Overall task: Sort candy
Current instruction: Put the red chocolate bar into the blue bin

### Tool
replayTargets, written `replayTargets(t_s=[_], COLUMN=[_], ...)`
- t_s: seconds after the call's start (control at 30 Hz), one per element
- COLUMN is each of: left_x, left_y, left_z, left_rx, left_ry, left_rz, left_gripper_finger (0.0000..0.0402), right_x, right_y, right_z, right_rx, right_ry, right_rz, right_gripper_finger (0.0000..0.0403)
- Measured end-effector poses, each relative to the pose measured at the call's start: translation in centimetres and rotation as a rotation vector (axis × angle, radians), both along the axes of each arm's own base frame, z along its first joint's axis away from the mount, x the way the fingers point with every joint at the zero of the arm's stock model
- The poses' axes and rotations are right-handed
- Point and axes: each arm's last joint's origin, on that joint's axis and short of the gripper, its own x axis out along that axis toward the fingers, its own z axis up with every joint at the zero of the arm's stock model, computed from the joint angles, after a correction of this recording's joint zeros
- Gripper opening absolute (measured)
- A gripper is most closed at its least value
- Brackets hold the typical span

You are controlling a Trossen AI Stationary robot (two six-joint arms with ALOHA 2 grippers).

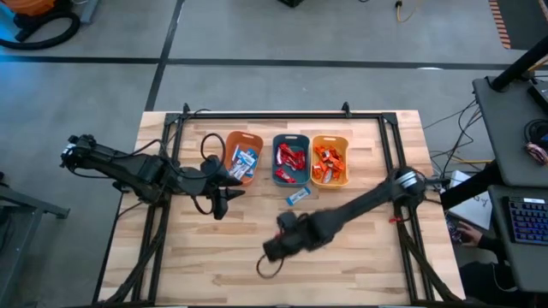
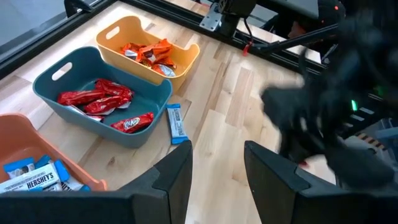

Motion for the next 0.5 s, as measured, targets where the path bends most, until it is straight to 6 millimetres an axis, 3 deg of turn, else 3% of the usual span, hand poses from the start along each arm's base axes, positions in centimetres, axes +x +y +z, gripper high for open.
replayTargets(t_s=[0.2,0.37,0.5], left_x=[0.0,0.0,0.0], left_y=[0.0,0.0,0.0], left_z=[0.0,0.0,0.0], left_rx=[-0.024,-0.039,-0.058], left_ry=[-0.005,-0.012,-0.015], left_rz=[0.015,0.030,0.042], left_gripper_finger=[0.0129,0.0129,0.0129], right_x=[-1.1,-0.8,-1.0], right_y=[-7.8,-15.6,-20.3], right_z=[4.8,5.5,5.5], right_rx=[-0.216,-0.341,-0.381], right_ry=[-0.009,0.041,0.082], right_rz=[-0.059,-0.092,-0.112], right_gripper_finger=[0.0019,0.0028,0.0060])
